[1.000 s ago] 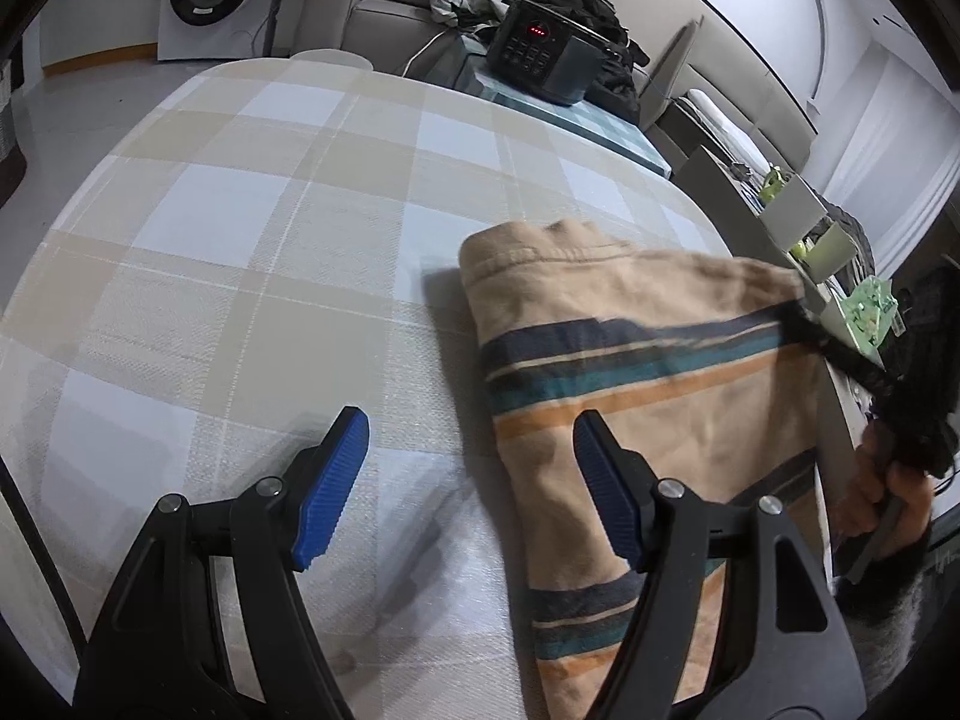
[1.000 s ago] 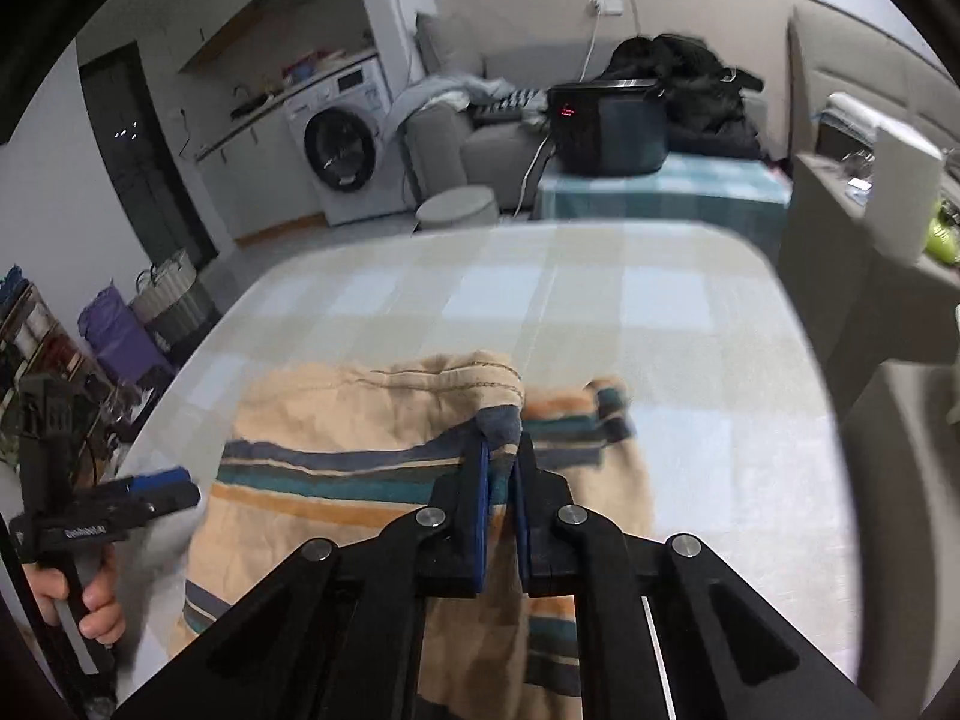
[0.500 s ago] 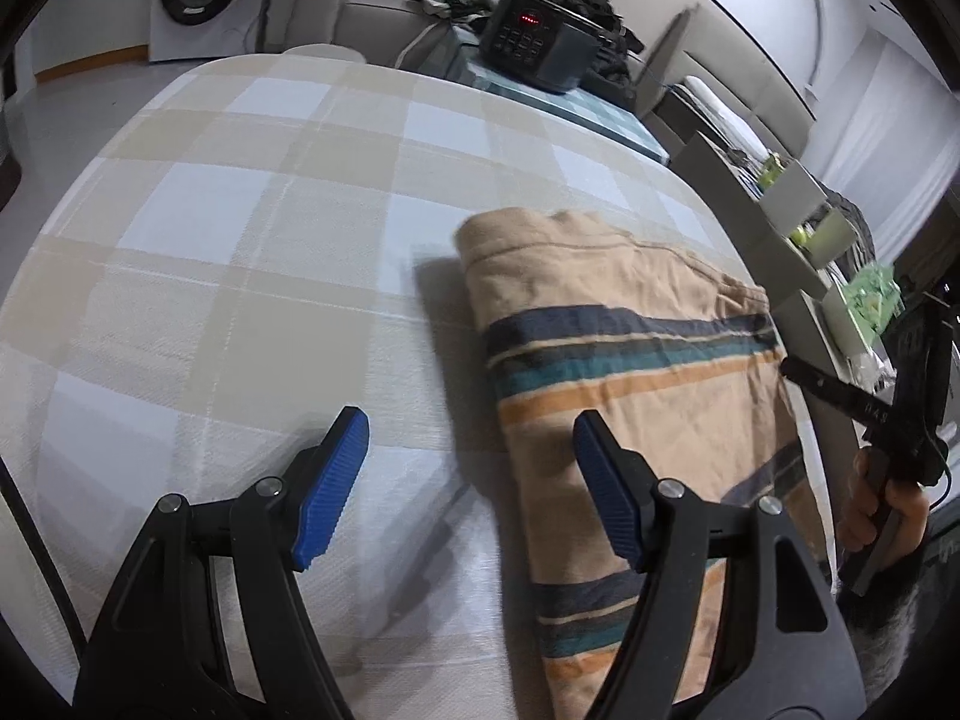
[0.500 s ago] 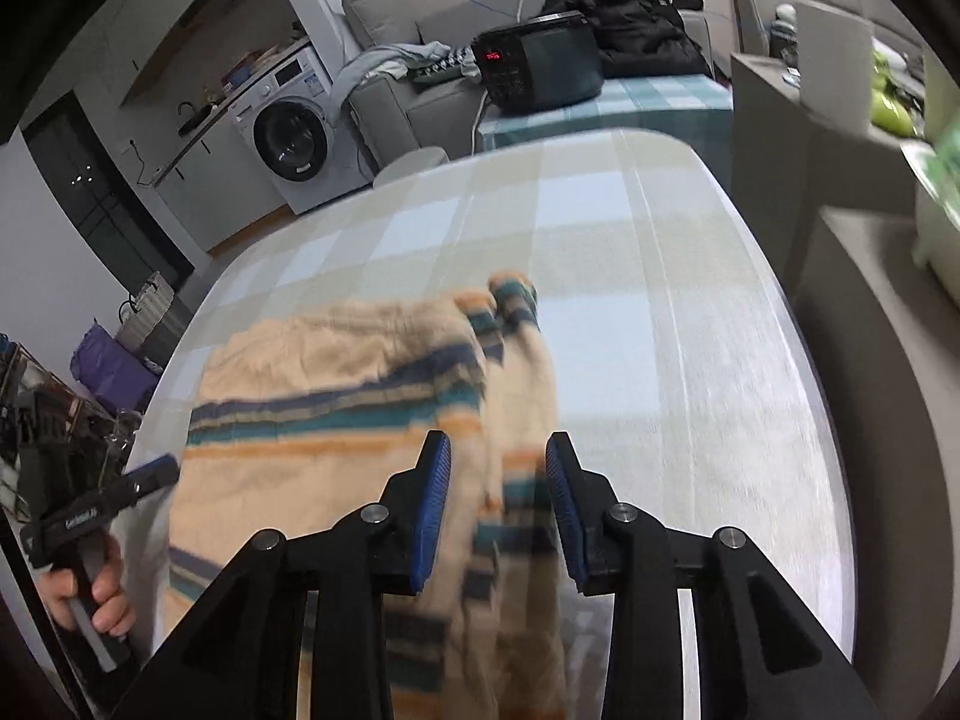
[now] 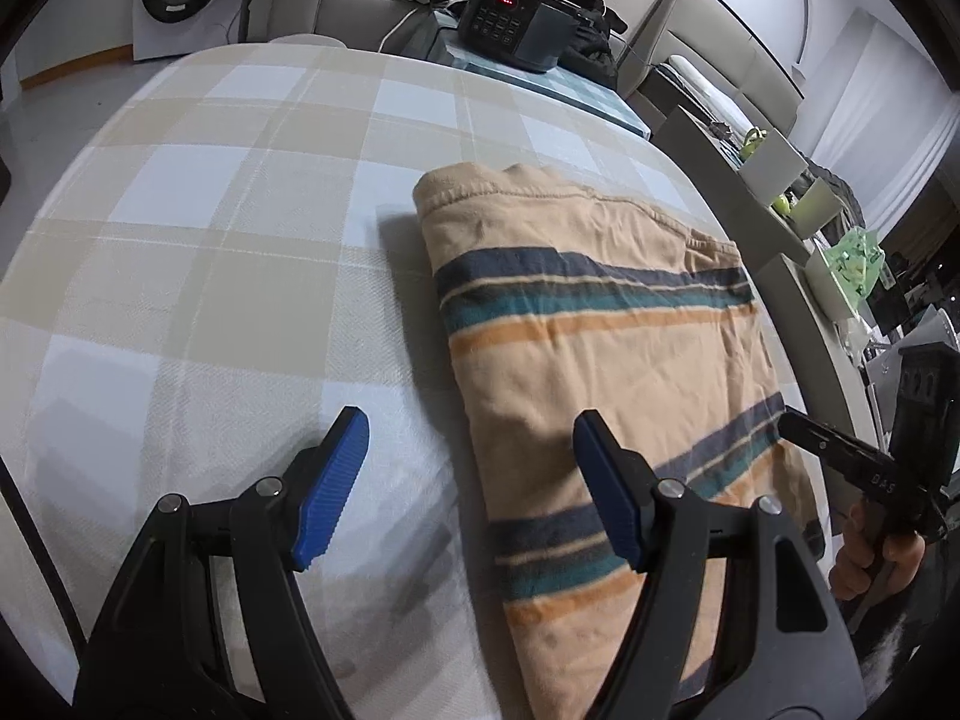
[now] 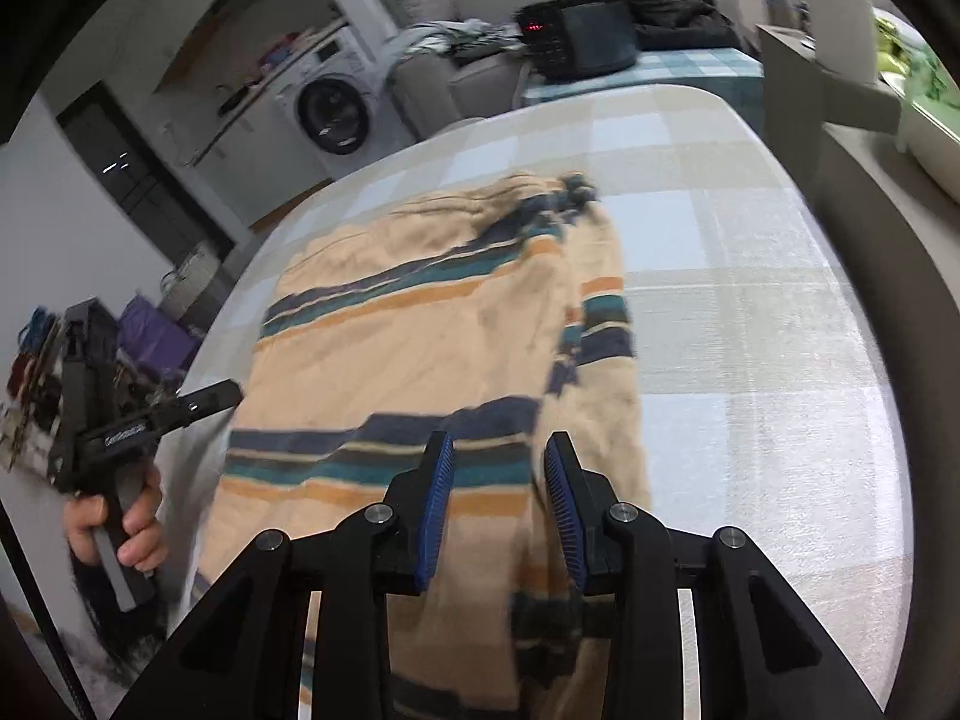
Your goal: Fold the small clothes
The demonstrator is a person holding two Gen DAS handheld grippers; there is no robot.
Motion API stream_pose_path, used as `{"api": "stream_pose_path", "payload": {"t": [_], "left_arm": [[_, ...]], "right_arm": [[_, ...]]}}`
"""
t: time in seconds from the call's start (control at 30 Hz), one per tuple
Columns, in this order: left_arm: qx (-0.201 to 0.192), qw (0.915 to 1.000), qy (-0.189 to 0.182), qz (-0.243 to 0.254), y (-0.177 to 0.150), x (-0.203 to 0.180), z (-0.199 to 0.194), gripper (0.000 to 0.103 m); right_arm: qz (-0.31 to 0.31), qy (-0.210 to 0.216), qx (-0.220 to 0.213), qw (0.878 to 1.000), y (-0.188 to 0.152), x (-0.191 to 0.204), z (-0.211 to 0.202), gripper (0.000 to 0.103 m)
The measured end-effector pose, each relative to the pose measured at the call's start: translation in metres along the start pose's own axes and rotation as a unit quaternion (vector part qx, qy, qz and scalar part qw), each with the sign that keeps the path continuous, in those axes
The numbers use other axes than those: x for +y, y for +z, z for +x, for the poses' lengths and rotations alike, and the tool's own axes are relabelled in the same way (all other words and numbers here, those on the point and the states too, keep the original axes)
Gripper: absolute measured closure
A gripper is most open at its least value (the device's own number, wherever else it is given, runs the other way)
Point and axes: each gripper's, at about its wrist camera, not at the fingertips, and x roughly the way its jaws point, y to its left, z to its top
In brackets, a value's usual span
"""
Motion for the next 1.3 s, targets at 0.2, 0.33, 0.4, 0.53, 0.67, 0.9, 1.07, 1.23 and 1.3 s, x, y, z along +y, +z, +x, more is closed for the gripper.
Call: {"api": "stream_pose_path", "payload": {"t": [0.2, 0.33, 0.4, 0.53, 0.67, 0.9, 1.07, 1.23, 1.3], "left_arm": [[0.005, 1.0, 0.006, 0.001, -0.007, 0.001, -0.007, 0.035], [0.002, 1.0, -0.004, 0.008, -0.004, -0.009, -0.007, 0.035], [-0.002, 0.9998, -0.006, 0.016, -0.005, -0.014, -0.01, 0.035], [-0.005, 0.9998, 0.003, 0.017, -0.009, -0.01, -0.015, 0.035], [-0.003, 1.0, 0.004, 0.002, -0.008, 0.003, -0.01, 0.035], [0.003, 0.9999, -0.013, 0.0, 0.004, 0.0, 0.006, 0.035], [-0.006, 0.9999, -0.012, 0.002, 0.009, 0.001, 0.005, 0.035], [0.0, 0.9998, -0.016, -0.013, 0.015, 0.009, 0.012, 0.035], [0.001, 0.9998, -0.015, -0.015, 0.016, 0.012, 0.015, 0.035]], "right_arm": [[0.028, 0.02, -0.01, 0.999, -0.02, -0.012, -0.016, 0.069], [0.025, 0.033, -0.013, 0.999, -0.019, -0.007, -0.013, 0.077], [0.012, 0.023, -0.015, 1.0, -0.017, -0.002, -0.008, 0.099], [-0.006, 0.007, -0.016, 1.0, -0.021, 0.002, -0.02, 0.1], [-0.002, -0.049, -0.017, 0.999, -0.016, -0.008, -0.023, 0.1], [0.007, -0.032, -0.076, 0.997, 0.054, -0.01, -0.009, 0.065], [-0.01, -0.04, -0.055, 0.998, 0.097, -0.009, 0.036, 0.063], [-0.022, -0.048, -0.012, 0.999, 0.113, -0.012, 0.067, 0.093], [-0.029, -0.028, -0.031, 0.999, 0.116, -0.008, 0.063, 0.095]]}}
